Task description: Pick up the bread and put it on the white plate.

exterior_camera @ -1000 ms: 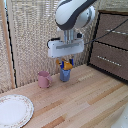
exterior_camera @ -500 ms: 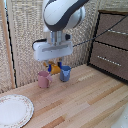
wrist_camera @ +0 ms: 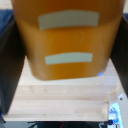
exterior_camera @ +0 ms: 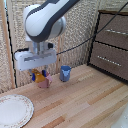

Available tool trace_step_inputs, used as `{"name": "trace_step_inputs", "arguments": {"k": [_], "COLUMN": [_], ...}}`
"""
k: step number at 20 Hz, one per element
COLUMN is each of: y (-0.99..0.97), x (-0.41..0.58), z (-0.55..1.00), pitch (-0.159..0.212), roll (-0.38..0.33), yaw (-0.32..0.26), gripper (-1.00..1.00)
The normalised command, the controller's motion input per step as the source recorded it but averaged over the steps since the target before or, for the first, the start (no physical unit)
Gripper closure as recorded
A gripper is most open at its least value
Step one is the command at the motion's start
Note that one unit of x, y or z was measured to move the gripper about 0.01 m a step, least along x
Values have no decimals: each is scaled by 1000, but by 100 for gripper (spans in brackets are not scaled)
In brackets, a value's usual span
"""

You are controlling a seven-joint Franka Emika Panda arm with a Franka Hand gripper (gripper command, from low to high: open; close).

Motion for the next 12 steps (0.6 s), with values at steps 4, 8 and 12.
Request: {"name": "trace_step_inputs", "arguments": {"k": [4,8,12], "y": [869,856,835], "x": [414,346,317], "z": [-29,-197,-339], "pitch": [90,96,80], "roll": [-6,-48,-76], "yaw": [42,62,60], "gripper": [100,100,100]}}
